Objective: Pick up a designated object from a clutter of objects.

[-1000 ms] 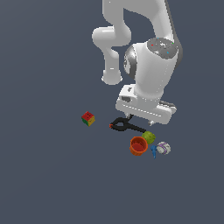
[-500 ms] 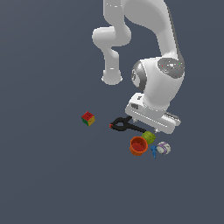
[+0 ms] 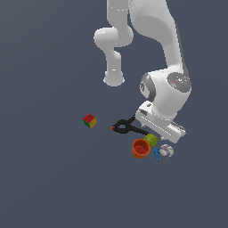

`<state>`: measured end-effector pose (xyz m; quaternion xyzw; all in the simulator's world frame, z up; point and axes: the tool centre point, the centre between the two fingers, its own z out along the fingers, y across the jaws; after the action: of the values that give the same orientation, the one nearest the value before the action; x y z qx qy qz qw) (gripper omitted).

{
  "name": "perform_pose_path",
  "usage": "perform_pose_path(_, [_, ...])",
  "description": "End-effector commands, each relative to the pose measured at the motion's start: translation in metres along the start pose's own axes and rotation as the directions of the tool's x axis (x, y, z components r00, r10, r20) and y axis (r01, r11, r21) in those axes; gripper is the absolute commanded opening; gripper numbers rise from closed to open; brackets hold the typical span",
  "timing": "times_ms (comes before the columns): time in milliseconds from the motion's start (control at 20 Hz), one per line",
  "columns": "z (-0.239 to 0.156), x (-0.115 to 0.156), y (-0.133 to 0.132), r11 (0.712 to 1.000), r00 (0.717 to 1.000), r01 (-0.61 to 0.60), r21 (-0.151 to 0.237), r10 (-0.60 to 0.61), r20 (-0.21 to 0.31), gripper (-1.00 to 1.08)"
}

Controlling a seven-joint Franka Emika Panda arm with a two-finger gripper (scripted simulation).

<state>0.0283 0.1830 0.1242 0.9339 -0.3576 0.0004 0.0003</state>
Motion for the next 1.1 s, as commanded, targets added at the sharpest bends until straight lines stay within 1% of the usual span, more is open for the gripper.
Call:
perform_pose_path(0, [0.008,-0.005,-0.004,1.0,1.0,-0.031,0.0,0.031,0.0,1.0])
perform_pose_path(350, [0.02,-0.013,-0.009,0.997,0.997,-0.079,0.0,0.079,0.001,1.0])
perform_pose_path(750, [0.025,-0.014,-0.01,0.997,0.997,-0.083,0.0,0.083,0.001,1.0])
perform_pose_path(1050, [0.052,-0.015,-0.009,0.996,0.996,-0.085,0.0,0.085,0.001,1.0])
